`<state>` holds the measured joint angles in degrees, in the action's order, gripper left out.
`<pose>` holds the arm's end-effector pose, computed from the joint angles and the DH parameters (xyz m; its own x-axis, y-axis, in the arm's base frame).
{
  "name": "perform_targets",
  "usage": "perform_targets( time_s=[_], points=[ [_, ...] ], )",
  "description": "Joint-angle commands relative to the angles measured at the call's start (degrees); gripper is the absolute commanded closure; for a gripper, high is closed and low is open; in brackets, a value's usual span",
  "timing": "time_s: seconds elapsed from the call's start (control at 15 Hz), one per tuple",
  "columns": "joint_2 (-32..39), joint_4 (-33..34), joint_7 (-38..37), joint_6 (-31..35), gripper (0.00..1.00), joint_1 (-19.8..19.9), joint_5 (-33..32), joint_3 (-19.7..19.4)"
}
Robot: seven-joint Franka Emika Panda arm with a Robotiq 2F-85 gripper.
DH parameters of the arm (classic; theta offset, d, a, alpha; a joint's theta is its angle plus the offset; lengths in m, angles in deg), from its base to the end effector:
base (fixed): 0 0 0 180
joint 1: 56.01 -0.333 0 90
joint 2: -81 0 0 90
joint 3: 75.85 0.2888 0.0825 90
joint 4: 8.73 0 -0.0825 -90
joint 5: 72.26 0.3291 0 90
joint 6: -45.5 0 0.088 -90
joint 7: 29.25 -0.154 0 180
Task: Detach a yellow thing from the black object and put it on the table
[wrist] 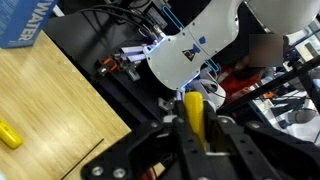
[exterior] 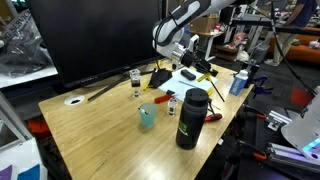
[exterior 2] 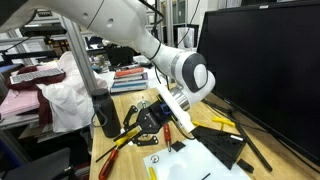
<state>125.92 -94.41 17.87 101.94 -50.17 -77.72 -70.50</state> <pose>0.4420 -0.0240 0.2018 0.1693 0.7331 -0.6588 0.2206 -0.6796 -0.6996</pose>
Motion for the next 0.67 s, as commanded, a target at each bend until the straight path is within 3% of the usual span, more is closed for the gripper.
perform_targets(
  time_s=[0.0, 0.13, 0.2, 0.33, 0.47, 0.6],
  points=[
    [2.0, 3.8, 1.5, -2.7, 0.83, 2.1, 3.2, 0.7],
    [2.3, 4.5, 0.8, -0.9, 0.70, 2.4, 4.0, 0.4],
    [2.4, 4.9, 0.5, -0.1, 0.53, 2.4, 4.3, 0.3],
    [2.5, 5.7, -0.4, 2.1, 0.45, 2.4, 4.7, 0.0],
    [2.2, 5.9, -1.2, 5.1, 0.45, 2.3, 4.5, -0.3],
    [1.9, 5.8, -1.8, 7.9, 0.16, 2.1, 4.2, -0.5]
  ],
)
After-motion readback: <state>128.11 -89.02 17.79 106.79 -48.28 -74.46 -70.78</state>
